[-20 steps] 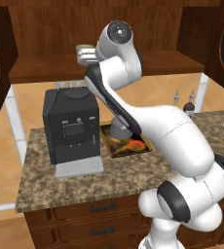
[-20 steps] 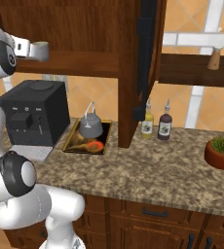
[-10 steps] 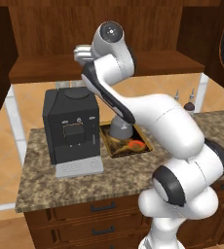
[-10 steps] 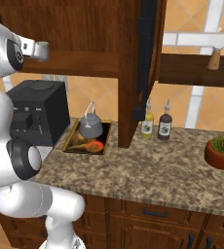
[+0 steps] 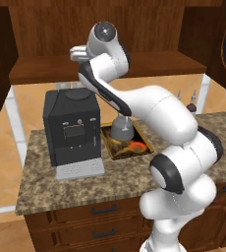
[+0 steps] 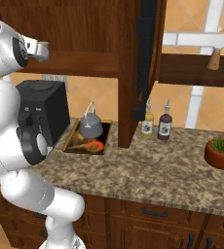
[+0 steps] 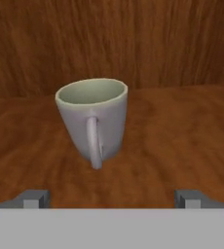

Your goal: Pick the kettle from the counter and place it on the tray. Then pick the mug from the cabinet and place it on the tray. Then close the cabinet doors.

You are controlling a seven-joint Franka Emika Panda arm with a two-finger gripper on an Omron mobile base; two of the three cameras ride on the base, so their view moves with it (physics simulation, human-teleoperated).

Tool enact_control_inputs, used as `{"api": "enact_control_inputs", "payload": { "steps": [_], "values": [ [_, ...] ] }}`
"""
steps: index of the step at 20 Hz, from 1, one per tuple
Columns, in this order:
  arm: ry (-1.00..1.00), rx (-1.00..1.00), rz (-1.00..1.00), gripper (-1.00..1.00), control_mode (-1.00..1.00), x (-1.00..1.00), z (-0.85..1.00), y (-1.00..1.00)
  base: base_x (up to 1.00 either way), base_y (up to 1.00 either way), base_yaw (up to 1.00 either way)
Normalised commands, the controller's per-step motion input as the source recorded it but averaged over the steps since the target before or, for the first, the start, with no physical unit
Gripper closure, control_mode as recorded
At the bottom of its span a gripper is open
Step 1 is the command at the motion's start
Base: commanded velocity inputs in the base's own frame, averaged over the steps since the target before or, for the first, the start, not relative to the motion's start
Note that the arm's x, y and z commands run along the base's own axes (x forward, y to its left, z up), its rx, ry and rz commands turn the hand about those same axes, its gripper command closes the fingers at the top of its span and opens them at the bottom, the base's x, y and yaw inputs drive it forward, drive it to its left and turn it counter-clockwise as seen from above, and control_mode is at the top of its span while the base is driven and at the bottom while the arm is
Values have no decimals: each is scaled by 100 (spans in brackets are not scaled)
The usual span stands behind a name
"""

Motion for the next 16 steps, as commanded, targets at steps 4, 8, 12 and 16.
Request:
{"api": "enact_control_inputs", "payload": {
  "steps": [4, 8, 12, 16],
  "values": [
    [1, 0, 0, -100, -100, 38, 0, 19, 0, 0, 0],
    [4, 0, 0, -100, -100, 30, -2, 8, 0, 0, 0],
    [4, 0, 0, -100, -100, 26, -6, 0, 0, 0, 0],
    [0, 0, 0, -100, -100, 20, -2, 0, 0, 0, 0]
  ]
}}
